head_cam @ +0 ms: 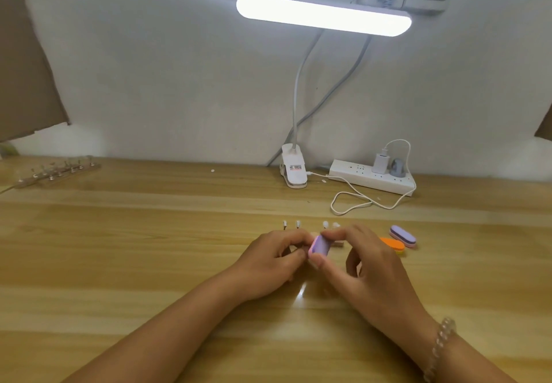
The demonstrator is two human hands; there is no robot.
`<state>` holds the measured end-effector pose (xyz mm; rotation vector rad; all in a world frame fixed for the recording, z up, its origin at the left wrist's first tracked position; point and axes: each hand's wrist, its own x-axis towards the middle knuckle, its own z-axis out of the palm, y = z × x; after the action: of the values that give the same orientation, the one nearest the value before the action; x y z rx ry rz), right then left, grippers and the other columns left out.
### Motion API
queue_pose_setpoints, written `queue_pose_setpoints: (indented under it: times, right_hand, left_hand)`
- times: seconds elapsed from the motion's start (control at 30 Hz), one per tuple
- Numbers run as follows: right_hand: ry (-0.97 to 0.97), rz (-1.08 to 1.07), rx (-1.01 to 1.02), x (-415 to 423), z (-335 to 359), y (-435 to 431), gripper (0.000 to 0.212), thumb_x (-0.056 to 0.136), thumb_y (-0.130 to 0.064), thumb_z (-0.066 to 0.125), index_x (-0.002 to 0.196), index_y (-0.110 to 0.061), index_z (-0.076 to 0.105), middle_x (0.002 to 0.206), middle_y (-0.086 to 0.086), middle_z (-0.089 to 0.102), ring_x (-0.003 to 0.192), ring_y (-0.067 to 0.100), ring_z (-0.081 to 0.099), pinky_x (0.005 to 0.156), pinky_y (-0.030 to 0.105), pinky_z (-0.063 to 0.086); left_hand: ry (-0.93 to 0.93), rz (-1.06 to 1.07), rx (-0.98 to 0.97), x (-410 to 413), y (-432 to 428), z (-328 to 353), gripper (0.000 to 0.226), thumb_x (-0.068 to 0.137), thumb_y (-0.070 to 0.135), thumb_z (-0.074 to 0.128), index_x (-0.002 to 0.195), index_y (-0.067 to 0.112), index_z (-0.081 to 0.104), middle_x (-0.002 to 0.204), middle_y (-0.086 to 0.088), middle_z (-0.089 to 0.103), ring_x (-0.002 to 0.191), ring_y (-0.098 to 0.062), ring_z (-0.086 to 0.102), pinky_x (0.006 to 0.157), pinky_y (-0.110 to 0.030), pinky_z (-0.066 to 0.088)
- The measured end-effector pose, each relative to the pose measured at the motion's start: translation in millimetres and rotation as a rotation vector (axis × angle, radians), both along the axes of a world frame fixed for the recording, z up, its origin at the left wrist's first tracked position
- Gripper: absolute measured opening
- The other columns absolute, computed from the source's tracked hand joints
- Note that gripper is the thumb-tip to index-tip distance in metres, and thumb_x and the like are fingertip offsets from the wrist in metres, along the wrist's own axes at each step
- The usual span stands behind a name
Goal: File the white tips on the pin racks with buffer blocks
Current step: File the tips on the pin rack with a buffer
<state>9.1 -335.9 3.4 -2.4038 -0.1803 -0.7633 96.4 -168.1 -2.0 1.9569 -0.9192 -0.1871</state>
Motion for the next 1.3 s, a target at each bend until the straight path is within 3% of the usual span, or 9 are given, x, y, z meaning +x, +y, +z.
queue_pose_setpoints:
  times: [0.2, 0.33, 0.47, 0.57, 0.73, 0.93, 1.07, 1.17, 1.3]
  right_hand:
    - [0.023, -0.101, 0.111, 8.8, -0.8, -6.9, 0.019, 0.081, -0.046, 0.069, 0.093, -0.031, 0.067, 0.100, -0.017, 0.064, 0.064, 0.004, 0.053, 0.065, 0.025, 0.046]
    - [-0.014, -0.017, 0.035, 0.7, -0.2, 0.4, 0.031, 0.080, -0.052, 0.065, 0.101, -0.030, 0.065, 0.099, -0.018, 0.060, 0.059, 0.011, 0.055, 0.060, 0.027, 0.047]
    - [0.013, -0.093, 0.121, 7.8, 0.6, -6.8, 0.019, 0.082, -0.041, 0.071, 0.097, -0.030, 0.066, 0.101, -0.016, 0.063, 0.064, 0.003, 0.055, 0.064, 0.023, 0.044]
    - [-0.045, -0.001, 0.014, 0.5, 1.6, 1.7, 0.033, 0.080, -0.048, 0.066, 0.105, -0.026, 0.065, 0.101, -0.017, 0.059, 0.058, 0.012, 0.055, 0.058, 0.026, 0.047]
    - [-0.002, -0.098, 0.119, 5.6, 1.6, -4.9, 0.027, 0.079, -0.052, 0.065, 0.097, -0.033, 0.065, 0.100, -0.021, 0.060, 0.061, 0.010, 0.056, 0.068, 0.037, 0.051]
    - [-0.026, -0.060, 0.047, 3.2, 0.8, -0.9, 0.028, 0.080, -0.046, 0.069, 0.102, -0.030, 0.065, 0.100, -0.018, 0.061, 0.060, 0.008, 0.055, 0.062, 0.028, 0.048]
    - [-0.053, -0.145, 0.203, 8.6, 0.6, -12.0, 0.022, 0.082, -0.033, 0.075, 0.101, -0.030, 0.064, 0.099, -0.016, 0.063, 0.063, 0.011, 0.056, 0.067, 0.030, 0.048]
    - [-0.119, -0.051, 0.114, 1.6, 3.6, -0.6, 0.032, 0.082, -0.033, 0.076, 0.110, -0.028, 0.062, 0.100, -0.016, 0.057, 0.062, 0.013, 0.058, 0.056, 0.024, 0.046]
    - [-0.067, -0.046, 0.020, 2.1, 3.2, 5.4, 0.030, 0.079, -0.035, 0.075, 0.105, -0.030, 0.062, 0.100, -0.019, 0.057, 0.058, 0.011, 0.056, 0.059, 0.033, 0.050]
  left_hand:
    - [0.005, 0.014, -0.038, -0.8, -1.0, 1.4, 0.027, 0.100, 0.016, 0.055, 0.093, 0.039, 0.067, 0.081, 0.017, 0.068, 0.060, -0.011, 0.048, 0.063, -0.031, 0.043]
    - [0.026, 0.010, -0.055, -2.5, 0.5, 4.1, 0.034, 0.100, 0.007, 0.052, 0.094, 0.037, 0.066, 0.069, 0.024, 0.061, 0.054, -0.003, 0.047, 0.058, -0.021, 0.041]
    - [0.026, 0.005, -0.069, -4.1, -0.7, 5.9, 0.027, 0.100, 0.012, 0.054, 0.095, 0.034, 0.068, 0.087, 0.010, 0.071, 0.066, -0.018, 0.050, 0.061, -0.031, 0.043]
    - [-0.013, 0.001, -0.065, -4.5, 0.7, 6.6, 0.026, 0.098, 0.011, 0.053, 0.095, 0.032, 0.068, 0.089, 0.008, 0.069, 0.082, -0.034, 0.058, 0.077, -0.046, 0.048]
    - [-0.022, 0.010, -0.080, -3.3, -0.3, 5.5, 0.027, 0.100, 0.011, 0.055, 0.094, 0.032, 0.069, 0.092, 0.005, 0.074, 0.095, -0.034, 0.064, 0.090, -0.051, 0.048]
    - [-0.025, 0.008, -0.087, -2.5, 1.4, 3.2, 0.024, 0.101, 0.007, 0.050, 0.099, 0.021, 0.069, 0.079, 0.024, 0.067, 0.068, 0.011, 0.054, 0.058, -0.006, 0.038]
    - [0.031, 0.018, -0.123, -3.0, 0.0, 1.6, 0.018, 0.103, 0.014, 0.048, 0.103, 0.017, 0.066, 0.094, 0.006, 0.076, 0.072, -0.002, 0.057, 0.054, -0.016, 0.041]
    - [0.064, -0.004, -0.145, -2.6, 0.5, 0.1, 0.012, 0.103, 0.014, 0.050, 0.101, 0.013, 0.062, 0.087, 0.011, 0.074, 0.067, -0.007, 0.056, 0.052, -0.024, 0.042]
    - [0.052, 0.004, -0.163, -2.3, 0.7, 1.6, 0.013, 0.102, 0.009, 0.050, 0.096, 0.010, 0.062, 0.083, 0.005, 0.069, 0.063, -0.015, 0.054, 0.052, -0.026, 0.044]
